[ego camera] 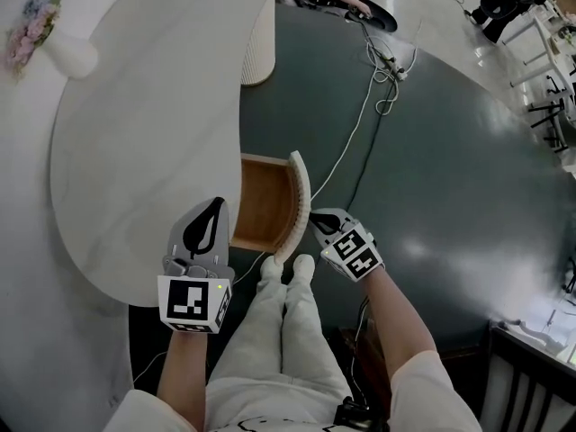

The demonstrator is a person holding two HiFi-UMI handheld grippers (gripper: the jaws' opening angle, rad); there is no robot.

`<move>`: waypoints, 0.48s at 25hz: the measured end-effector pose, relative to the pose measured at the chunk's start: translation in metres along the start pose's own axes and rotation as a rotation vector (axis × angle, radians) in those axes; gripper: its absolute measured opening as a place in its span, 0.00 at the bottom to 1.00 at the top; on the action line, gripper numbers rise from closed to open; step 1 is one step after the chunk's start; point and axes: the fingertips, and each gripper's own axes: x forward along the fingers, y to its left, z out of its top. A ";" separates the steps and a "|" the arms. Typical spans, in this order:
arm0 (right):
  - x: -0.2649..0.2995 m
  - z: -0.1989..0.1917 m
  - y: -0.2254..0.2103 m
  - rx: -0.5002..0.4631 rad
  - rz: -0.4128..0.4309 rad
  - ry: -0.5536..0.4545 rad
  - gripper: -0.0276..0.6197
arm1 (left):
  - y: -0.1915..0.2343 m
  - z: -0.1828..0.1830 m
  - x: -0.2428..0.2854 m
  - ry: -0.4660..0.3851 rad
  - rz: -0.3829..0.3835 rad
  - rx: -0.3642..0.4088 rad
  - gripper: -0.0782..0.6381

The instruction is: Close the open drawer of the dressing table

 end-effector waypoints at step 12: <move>0.029 0.021 0.017 -0.022 0.069 -0.039 0.04 | 0.022 -0.010 -0.016 0.009 0.071 -0.012 0.13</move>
